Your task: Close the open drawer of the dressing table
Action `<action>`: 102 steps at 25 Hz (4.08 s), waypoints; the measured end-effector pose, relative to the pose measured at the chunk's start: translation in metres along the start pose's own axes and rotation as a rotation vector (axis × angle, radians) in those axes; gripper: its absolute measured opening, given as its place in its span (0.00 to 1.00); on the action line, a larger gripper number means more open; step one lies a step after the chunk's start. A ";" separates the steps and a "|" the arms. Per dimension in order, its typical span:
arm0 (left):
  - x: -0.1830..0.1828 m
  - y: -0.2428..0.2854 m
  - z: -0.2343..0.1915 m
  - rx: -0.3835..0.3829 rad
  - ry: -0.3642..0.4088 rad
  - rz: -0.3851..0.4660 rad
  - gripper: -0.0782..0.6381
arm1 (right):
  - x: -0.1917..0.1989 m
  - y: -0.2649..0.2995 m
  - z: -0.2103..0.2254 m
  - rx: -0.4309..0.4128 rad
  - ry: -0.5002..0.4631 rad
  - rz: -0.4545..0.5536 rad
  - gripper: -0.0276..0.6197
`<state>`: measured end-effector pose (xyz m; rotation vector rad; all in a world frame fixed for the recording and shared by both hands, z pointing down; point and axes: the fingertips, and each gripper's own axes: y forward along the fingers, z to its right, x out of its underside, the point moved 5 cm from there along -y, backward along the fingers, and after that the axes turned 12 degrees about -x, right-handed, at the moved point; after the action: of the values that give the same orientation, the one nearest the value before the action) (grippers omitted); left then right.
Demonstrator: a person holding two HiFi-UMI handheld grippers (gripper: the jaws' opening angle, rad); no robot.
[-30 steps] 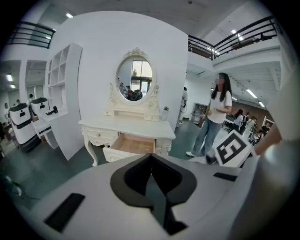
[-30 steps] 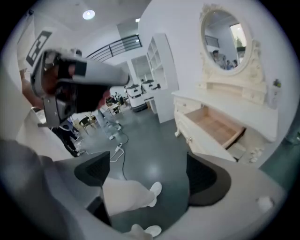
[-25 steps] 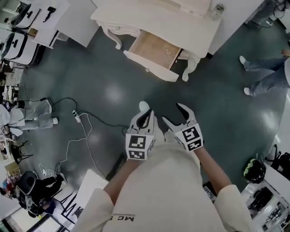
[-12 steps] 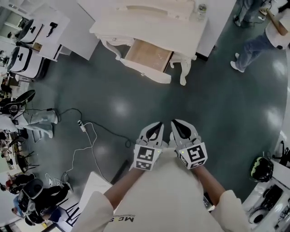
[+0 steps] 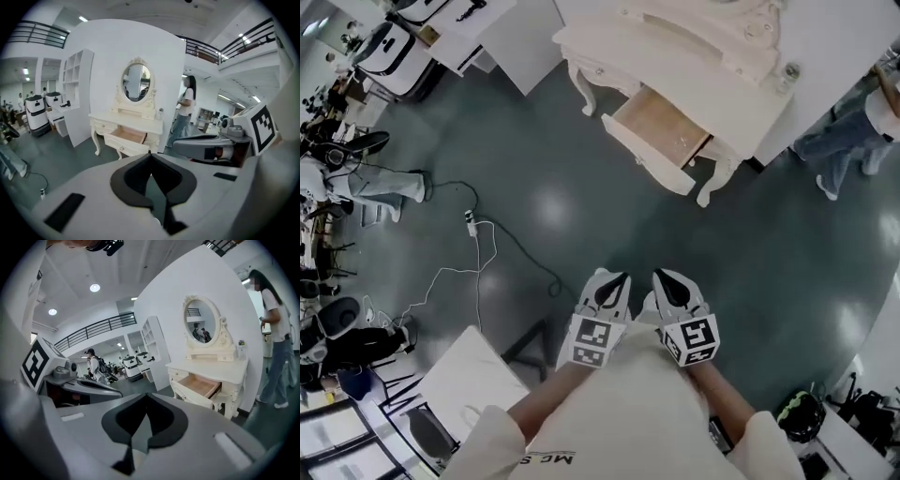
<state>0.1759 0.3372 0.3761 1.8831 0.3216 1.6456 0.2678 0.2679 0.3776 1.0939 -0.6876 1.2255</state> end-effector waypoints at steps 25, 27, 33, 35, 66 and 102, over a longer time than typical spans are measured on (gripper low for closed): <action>-0.090 0.086 -0.316 0.119 -0.046 -0.007 0.12 | -0.112 0.307 -0.021 0.233 0.028 -0.008 0.05; -0.093 0.100 -0.335 0.137 -0.039 -0.018 0.12 | -0.115 0.319 -0.021 0.270 0.024 -0.003 0.05; -0.107 0.140 -0.340 0.215 0.013 -0.033 0.12 | -0.117 0.332 0.011 0.366 0.071 0.001 0.05; -0.118 0.154 -0.333 0.242 0.041 -0.035 0.12 | -0.116 0.331 0.031 0.408 0.143 0.021 0.05; -0.119 0.326 -0.202 0.431 0.298 -0.245 0.12 | -0.030 0.272 0.192 0.820 0.585 0.036 0.05; -0.036 0.431 -0.163 0.403 0.361 -0.321 0.12 | 0.062 0.268 0.257 0.868 0.710 -0.012 0.19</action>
<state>-0.0763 0.0251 0.6054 1.6749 1.1166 1.7786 0.0606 0.0471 0.6013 1.2044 0.4480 1.8221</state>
